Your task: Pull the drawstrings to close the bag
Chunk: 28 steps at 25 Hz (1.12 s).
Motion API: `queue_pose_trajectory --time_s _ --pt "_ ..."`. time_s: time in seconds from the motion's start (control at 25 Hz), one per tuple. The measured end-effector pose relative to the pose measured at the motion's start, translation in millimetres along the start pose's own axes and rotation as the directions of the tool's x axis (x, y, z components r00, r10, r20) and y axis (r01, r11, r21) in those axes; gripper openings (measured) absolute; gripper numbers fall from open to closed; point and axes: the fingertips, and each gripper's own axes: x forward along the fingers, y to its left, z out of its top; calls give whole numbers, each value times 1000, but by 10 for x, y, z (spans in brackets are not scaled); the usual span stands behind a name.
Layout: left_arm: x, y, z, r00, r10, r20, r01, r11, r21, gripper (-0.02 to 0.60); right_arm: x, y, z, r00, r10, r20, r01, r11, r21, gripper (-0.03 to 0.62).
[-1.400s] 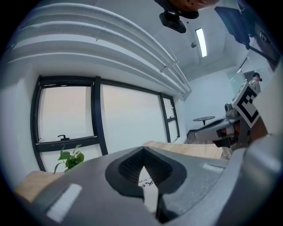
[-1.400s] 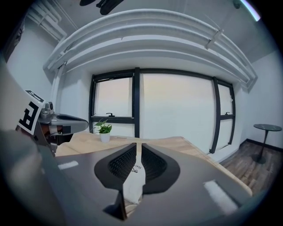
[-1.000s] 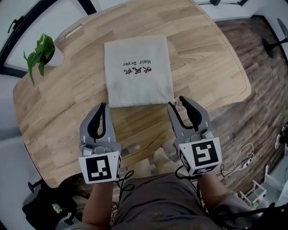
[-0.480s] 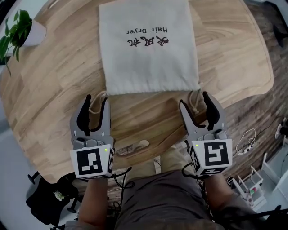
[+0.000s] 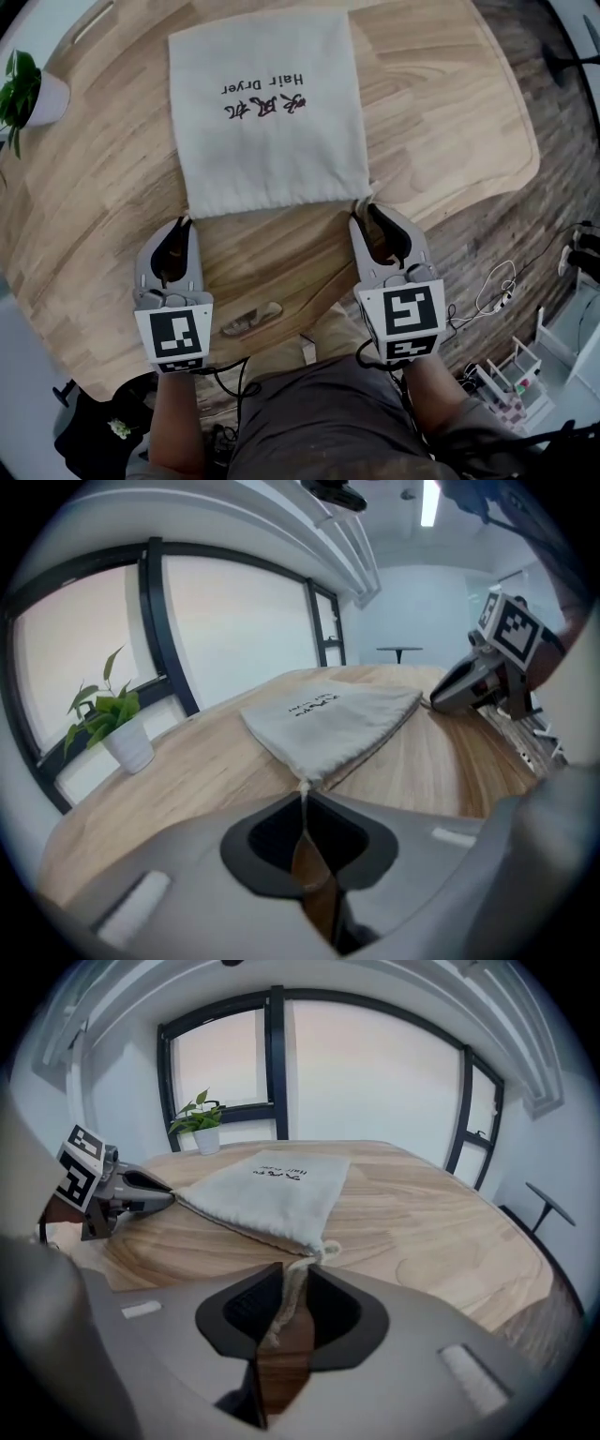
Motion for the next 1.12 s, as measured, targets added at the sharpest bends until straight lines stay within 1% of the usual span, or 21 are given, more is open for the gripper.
queue_pose_trajectory --time_s 0.04,0.08,0.32,0.56,0.6,0.68,0.76,0.8,0.84,0.92,1.04,1.12 --pt "5 -3 -7 1000 -1 -6 1 1000 9 15 -7 -24 -8 1000 -3 -3 3 1000 -9 70" --pt "9 -6 -10 1000 0 -9 0 1000 10 15 -16 -48 -16 1000 -4 -5 4 1000 -16 54" --pt "12 26 11 1000 14 -11 -14 1000 -9 15 -92 -291 -52 998 -46 -32 43 995 -93 55" --pt "-37 109 38 1000 18 -13 -18 1000 -11 15 -181 -497 -52 998 -29 -47 26 997 -78 58" --pt "-34 122 43 1000 19 -13 -19 1000 -11 15 -181 -524 -46 998 -33 -45 30 997 -78 62" --pt "-20 139 49 1000 21 -13 -22 1000 -9 15 -176 -575 -35 999 -36 -36 33 997 -75 101" --pt "-3 139 50 1000 23 -12 -23 1000 -8 15 -162 -580 -13 1000 -7 -23 5 996 -91 134" --pt "3 134 49 1000 24 -12 -24 1000 -5 15 -153 -556 12 1000 20 -15 -21 993 -116 170" --pt "5 128 45 1000 24 -14 -24 1000 -2 15 -145 -517 48 999 49 -7 -50 987 -155 194" --pt "-7 125 29 1000 20 -22 -20 1000 5 17 -133 -411 134 995 104 -1 -101 962 -255 207" --pt "-51 137 -6 1000 -10 -26 10 1000 8 21 -98 -230 175 982 182 -50 -187 899 -397 230" --pt "-61 128 2 998 -52 -18 52 999 8 33 -58 -146 168 966 239 -101 -259 855 -450 233"
